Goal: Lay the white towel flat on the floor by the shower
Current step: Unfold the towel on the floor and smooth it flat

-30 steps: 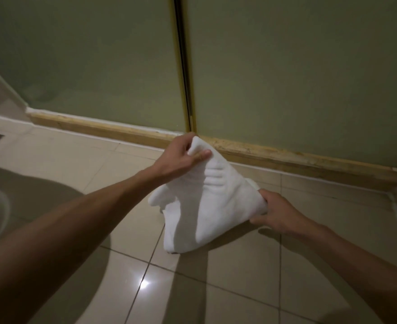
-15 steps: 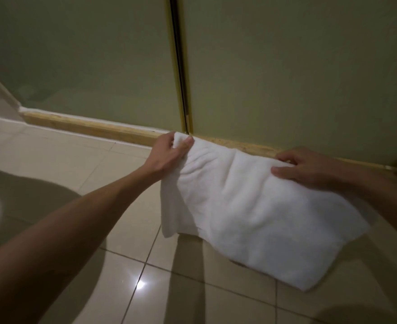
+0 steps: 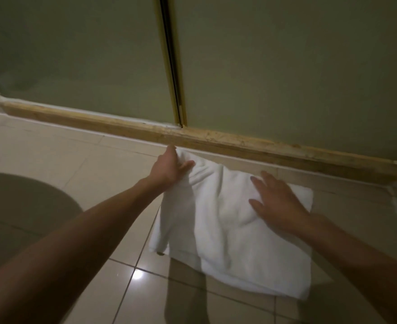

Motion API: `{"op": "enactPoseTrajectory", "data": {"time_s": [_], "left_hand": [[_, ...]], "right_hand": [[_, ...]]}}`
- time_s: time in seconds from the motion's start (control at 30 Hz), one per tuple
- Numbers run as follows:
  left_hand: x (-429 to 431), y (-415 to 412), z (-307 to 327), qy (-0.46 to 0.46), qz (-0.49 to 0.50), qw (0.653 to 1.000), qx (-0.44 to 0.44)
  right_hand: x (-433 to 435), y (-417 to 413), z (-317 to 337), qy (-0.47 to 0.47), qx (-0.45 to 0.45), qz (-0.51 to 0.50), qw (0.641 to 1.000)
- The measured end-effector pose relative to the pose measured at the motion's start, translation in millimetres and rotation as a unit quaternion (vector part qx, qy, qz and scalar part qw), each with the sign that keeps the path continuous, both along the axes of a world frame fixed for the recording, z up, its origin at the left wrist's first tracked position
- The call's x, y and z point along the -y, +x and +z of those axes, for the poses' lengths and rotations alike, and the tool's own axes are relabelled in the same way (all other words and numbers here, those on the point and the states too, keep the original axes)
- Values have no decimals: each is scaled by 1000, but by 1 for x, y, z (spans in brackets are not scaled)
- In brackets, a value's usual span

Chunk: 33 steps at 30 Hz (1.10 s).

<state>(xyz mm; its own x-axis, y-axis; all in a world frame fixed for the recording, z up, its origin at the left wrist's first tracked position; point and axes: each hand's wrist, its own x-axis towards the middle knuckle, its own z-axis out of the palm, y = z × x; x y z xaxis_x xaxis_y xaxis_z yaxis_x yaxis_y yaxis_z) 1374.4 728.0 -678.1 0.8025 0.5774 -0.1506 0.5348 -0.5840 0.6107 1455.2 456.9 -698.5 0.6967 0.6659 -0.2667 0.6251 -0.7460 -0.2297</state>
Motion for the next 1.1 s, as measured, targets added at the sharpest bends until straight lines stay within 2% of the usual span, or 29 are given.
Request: {"op": "enactPoseTrajectory", "data": {"time_s": [0.1, 0.17, 0.23, 0.3, 0.43, 0.5, 0.57, 0.63, 0.73, 0.83, 0.97, 1.1], "left_hand": [[7, -1, -12, -3, -4, 1000, -24], [11, -7, -21, 84, -19, 993, -76], [13, -15, -33, 182, -95, 973, -108], [11, -23, -47, 205, -180, 954, -127], [7, -31, -60, 146, -196, 957, -157], [8, -30, -58, 112, -174, 970, -127], [7, -26, -51, 51, -92, 993, -59], [2, -19, -43, -6, 22, 1000, 3], [-12, -9, -32, -112, 131, 985, 16], [-20, -6, -23, -211, 177, 961, 3], [-15, -7, -11, -250, 166, 954, 8], [-8, -8, 5, -329, 136, 934, 16]], "right_hand": [[-3, -25, -22, -28, -11, 66, 997], [-3, -31, -33, -45, 7, 79, 996], [-2, -30, -40, -55, 29, 81, 995], [2, -28, -44, -66, 49, 92, 992], [5, -26, -46, -73, 55, 91, 992], [1, -28, -44, -65, 41, 78, 994], [-6, -30, -41, -49, 31, 59, 997], [-12, -31, -36, -29, 21, 36, 999], [-21, -31, -27, -9, 3, 11, 1000], [-29, -29, -17, 9, -28, -14, 999], [-37, -29, 0, 63, -50, -36, 996], [-51, -38, 20, 135, -58, -30, 989]]}}
